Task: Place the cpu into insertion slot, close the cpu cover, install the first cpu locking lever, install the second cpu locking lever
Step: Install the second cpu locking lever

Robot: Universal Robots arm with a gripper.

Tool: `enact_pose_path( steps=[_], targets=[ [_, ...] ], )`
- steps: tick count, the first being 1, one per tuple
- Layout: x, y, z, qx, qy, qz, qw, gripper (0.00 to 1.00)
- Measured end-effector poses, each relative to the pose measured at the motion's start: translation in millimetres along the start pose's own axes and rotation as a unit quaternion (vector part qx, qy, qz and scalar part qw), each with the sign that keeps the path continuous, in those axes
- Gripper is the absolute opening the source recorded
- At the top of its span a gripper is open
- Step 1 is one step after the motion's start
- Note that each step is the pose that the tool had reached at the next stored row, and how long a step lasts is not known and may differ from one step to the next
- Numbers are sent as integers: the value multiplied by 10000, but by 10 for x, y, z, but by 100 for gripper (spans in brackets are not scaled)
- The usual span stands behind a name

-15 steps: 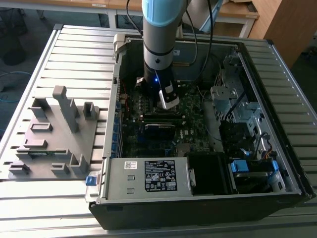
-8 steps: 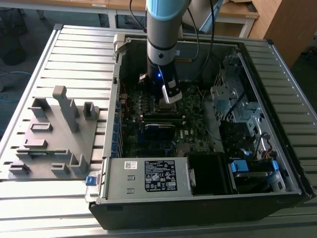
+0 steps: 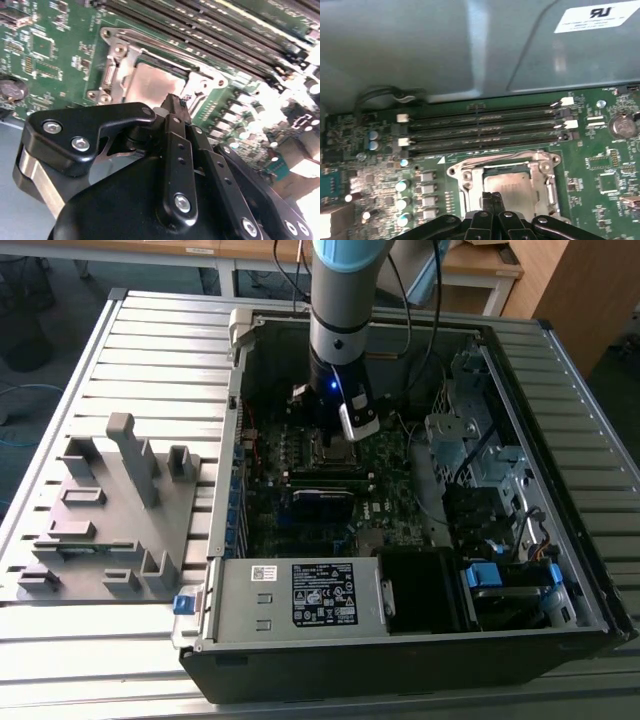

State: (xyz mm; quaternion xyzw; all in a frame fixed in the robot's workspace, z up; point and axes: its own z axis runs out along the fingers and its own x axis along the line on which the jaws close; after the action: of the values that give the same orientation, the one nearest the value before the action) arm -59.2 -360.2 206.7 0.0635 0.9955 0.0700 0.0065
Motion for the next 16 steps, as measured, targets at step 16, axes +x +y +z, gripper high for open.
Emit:
enact_pose_path(
  steps=[16],
  targets=[
    [-99, 106, 16, 320, -48, 28, 9995, 10]
  ],
)
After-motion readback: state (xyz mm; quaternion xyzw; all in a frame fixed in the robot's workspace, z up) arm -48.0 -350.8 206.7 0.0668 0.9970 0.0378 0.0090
